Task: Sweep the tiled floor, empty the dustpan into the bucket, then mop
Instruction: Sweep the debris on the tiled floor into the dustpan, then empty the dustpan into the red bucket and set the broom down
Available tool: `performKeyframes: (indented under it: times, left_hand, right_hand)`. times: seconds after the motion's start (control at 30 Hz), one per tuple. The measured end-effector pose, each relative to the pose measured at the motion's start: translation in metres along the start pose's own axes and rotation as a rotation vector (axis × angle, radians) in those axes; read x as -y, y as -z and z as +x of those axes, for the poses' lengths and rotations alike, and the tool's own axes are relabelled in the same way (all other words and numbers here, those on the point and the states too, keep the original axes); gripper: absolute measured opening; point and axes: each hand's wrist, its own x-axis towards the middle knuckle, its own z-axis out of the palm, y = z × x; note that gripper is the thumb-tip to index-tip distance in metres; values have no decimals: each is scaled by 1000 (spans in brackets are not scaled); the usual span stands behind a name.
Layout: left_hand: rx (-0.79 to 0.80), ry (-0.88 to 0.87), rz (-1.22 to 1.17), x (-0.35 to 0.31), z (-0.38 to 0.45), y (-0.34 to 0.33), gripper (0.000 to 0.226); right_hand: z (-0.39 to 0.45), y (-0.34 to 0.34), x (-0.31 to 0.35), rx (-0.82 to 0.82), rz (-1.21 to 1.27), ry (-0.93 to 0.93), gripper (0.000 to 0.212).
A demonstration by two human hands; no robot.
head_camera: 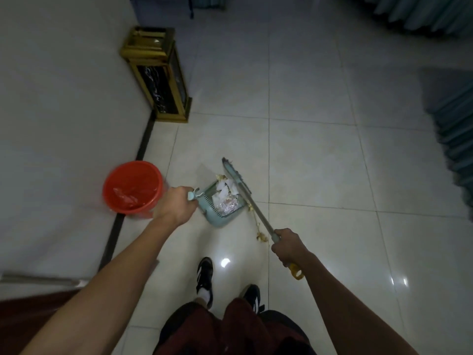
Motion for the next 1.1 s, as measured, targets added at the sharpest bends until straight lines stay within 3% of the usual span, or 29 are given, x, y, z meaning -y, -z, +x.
performKeyframes:
  times: [0.5, 0.67, 0.83, 1.1]
  left_hand:
    - [-310, 146, -94, 43, -90, 56, 22]
    - [-370, 216, -131, 68, -118, 85, 31]
    - [-437, 251, -157, 102, -149, 115, 17]
    - [-531, 296, -115, 149, -181, 147, 32]
  right_hand:
    - [-30, -5, 56, -56, -96, 211, 39]
    - [-49, -22, 86, -64, -101, 266, 43]
    - [-64, -42, 117, -66, -134, 320, 41]
    - [-79, -84, 152, -40, -154, 376, 50]
